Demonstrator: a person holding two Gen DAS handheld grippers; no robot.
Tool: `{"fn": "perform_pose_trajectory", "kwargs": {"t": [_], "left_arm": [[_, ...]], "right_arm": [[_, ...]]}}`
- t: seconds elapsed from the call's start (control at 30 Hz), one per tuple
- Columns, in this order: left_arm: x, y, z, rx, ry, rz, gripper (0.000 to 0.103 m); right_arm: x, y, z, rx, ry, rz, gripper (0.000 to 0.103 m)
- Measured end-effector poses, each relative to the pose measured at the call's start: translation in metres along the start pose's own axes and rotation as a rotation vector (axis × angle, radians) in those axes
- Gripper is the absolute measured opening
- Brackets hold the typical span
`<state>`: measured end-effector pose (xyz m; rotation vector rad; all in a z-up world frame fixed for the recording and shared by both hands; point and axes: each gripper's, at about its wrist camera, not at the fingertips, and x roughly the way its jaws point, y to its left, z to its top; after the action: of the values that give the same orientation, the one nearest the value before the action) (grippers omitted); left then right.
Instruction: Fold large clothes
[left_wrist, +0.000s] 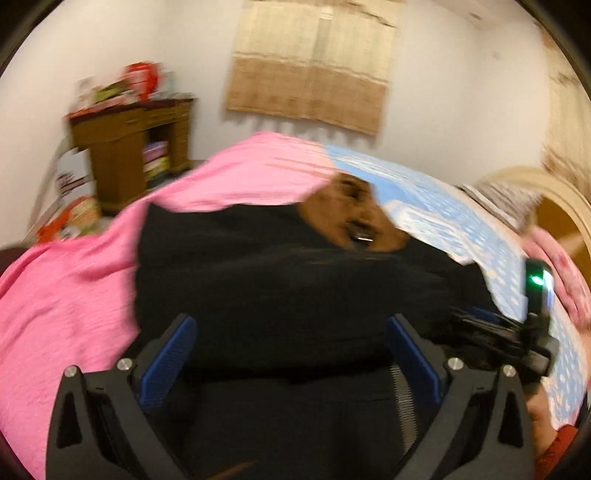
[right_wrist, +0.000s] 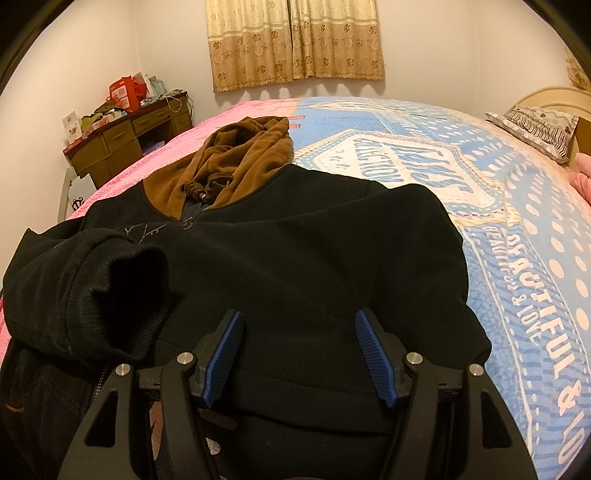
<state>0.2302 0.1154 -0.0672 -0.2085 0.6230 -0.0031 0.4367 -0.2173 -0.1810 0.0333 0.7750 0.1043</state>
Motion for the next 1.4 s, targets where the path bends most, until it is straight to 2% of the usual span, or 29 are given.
{"fn": "perform_pose_trajectory", "kwargs": {"t": [0.13, 0.2, 0.23, 0.3, 0.33, 0.43, 0.5, 0.57, 0.6, 0.63, 0.67, 0.73, 0.87, 1.0, 1.1, 1.23, 1.3, 1.33, 1.4], "left_arm": [[0.010, 0.058, -0.012, -0.162, 0.017, 0.118, 0.103], [0.016, 0.073, -0.024, -0.203, 0.029, 0.131, 0.103], [0.018, 0.077, -0.030, -0.214, 0.032, 0.131, 0.103], [0.029, 0.083, -0.042, -0.244, 0.047, 0.117, 0.103], [0.027, 0.072, -0.045, -0.180, 0.005, 0.153, 0.103], [0.034, 0.058, -0.045, -0.120, 0.041, 0.151, 0.103], [0.034, 0.060, -0.043, -0.123, 0.056, 0.160, 0.103], [0.032, 0.059, -0.043, -0.129, 0.047, 0.153, 0.103], [0.033, 0.060, -0.043, -0.128, 0.048, 0.155, 0.103], [0.032, 0.061, -0.044, -0.128, 0.051, 0.159, 0.103], [0.033, 0.060, -0.043, -0.125, 0.056, 0.165, 0.103], [0.032, 0.061, -0.044, -0.125, 0.056, 0.166, 0.103], [0.031, 0.064, -0.048, -0.129, 0.054, 0.162, 0.103], [0.029, 0.068, -0.049, -0.145, 0.045, 0.176, 0.103], [0.030, 0.069, -0.049, -0.151, 0.046, 0.188, 0.103], [0.032, 0.068, -0.049, -0.150, 0.057, 0.204, 0.103], [0.034, 0.067, -0.048, -0.152, 0.067, 0.217, 0.103], [0.034, 0.067, -0.048, -0.155, 0.072, 0.225, 0.103], [0.034, 0.067, -0.044, -0.169, 0.090, 0.238, 0.103]], "right_arm": [[-0.002, 0.001, 0.006, 0.021, 0.037, 0.021, 0.066], [-0.019, -0.006, 0.009, 0.124, 0.020, 0.164, 0.066], [-0.030, -0.010, 0.009, 0.214, -0.016, 0.290, 0.066], [-0.038, -0.009, 0.008, 0.308, -0.041, 0.427, 0.066], [-0.035, -0.002, 0.009, 0.321, -0.026, 0.457, 0.067], [-0.014, 0.026, 0.009, 0.285, 0.053, 0.481, 0.067], [0.000, 0.047, 0.007, 0.234, 0.089, 0.453, 0.067], [0.003, 0.066, 0.006, 0.168, 0.080, 0.388, 0.066], [0.002, 0.073, 0.007, 0.137, 0.073, 0.366, 0.055], [0.002, 0.080, 0.008, 0.110, 0.077, 0.370, 0.032], [0.001, 0.086, 0.010, 0.093, 0.093, 0.396, 0.026], [-0.011, 0.087, 0.015, 0.071, 0.071, 0.386, 0.022], [-0.064, 0.070, 0.027, 0.067, -0.040, 0.409, 0.018], [-0.103, 0.041, 0.027, 0.066, -0.104, 0.347, 0.018], [-0.091, 0.016, 0.013, 0.070, -0.059, 0.210, 0.018], [-0.037, -0.008, -0.018, 0.135, 0.087, 0.173, 0.018], [-0.029, -0.012, -0.028, 0.140, 0.059, 0.184, 0.020], [-0.028, -0.013, -0.029, 0.147, 0.040, 0.182, 0.026], [-0.029, -0.017, -0.029, 0.158, 0.041, 0.177, 0.031]]}}
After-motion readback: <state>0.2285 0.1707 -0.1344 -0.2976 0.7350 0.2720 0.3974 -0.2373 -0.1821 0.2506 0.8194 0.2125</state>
